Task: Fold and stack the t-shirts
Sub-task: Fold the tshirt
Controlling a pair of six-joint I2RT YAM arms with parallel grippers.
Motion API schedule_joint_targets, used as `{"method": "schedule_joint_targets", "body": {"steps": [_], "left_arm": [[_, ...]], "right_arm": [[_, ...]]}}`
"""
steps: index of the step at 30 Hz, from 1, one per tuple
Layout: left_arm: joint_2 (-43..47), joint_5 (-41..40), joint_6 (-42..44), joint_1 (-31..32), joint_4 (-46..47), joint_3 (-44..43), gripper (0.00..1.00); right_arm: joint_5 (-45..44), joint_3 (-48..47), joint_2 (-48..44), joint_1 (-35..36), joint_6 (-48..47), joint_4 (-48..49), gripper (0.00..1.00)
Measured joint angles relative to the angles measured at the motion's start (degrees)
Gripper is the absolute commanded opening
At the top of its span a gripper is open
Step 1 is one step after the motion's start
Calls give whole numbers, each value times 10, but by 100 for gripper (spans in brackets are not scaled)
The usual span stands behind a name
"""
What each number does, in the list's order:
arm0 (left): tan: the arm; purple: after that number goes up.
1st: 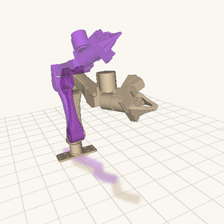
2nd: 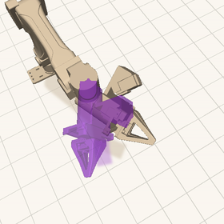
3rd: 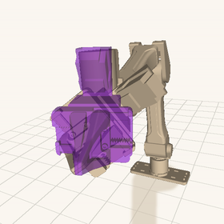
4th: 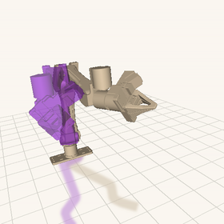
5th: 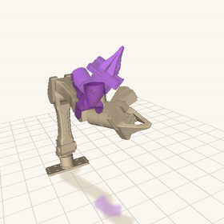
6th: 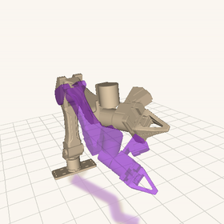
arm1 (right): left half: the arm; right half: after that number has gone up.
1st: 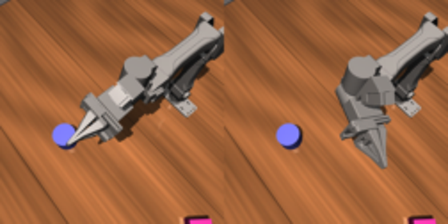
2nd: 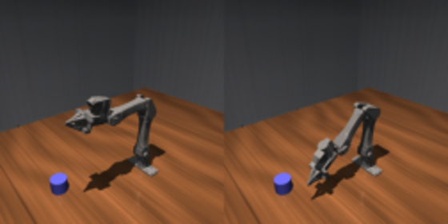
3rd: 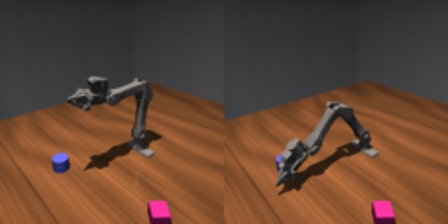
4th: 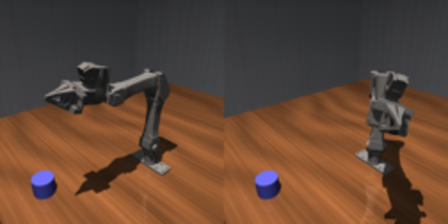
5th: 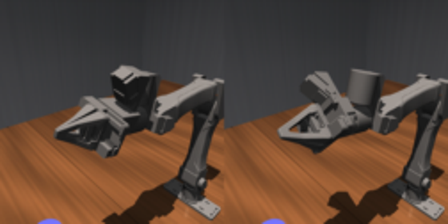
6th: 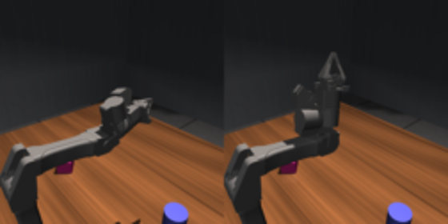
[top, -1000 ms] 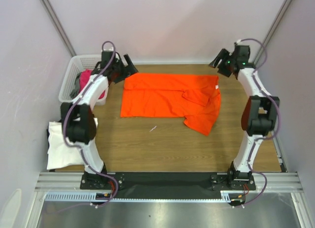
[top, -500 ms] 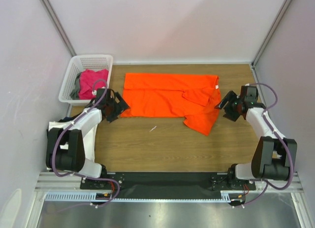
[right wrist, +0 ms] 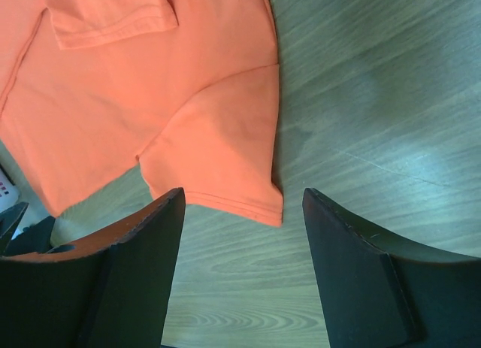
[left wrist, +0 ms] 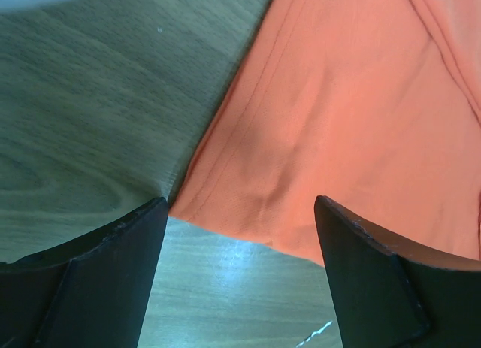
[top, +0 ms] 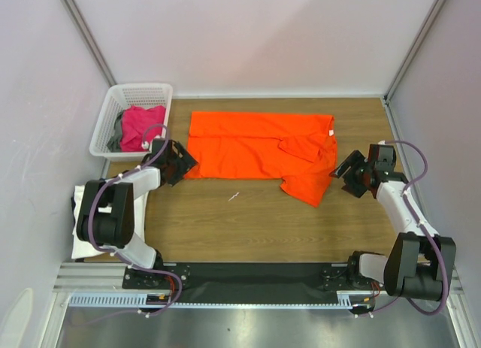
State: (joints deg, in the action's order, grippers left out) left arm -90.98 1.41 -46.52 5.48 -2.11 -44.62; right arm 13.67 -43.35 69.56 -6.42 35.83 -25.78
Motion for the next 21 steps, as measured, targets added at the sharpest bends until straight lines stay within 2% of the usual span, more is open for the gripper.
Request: {"method": "schedule_joint_targets", "body": {"steps": [11,15,21], "left_arm": [[24,-25,0,0,-3,24,85],[32,-29,-1,0,-1,35,76],[30,-32,-6,0,9,41,68]], "right_arm": [[-3,19,-14,-1,7,-2,70],[-3,20,-14,-1,7,-2,69],[-1,28,-9,-1,7,2,68]]}}
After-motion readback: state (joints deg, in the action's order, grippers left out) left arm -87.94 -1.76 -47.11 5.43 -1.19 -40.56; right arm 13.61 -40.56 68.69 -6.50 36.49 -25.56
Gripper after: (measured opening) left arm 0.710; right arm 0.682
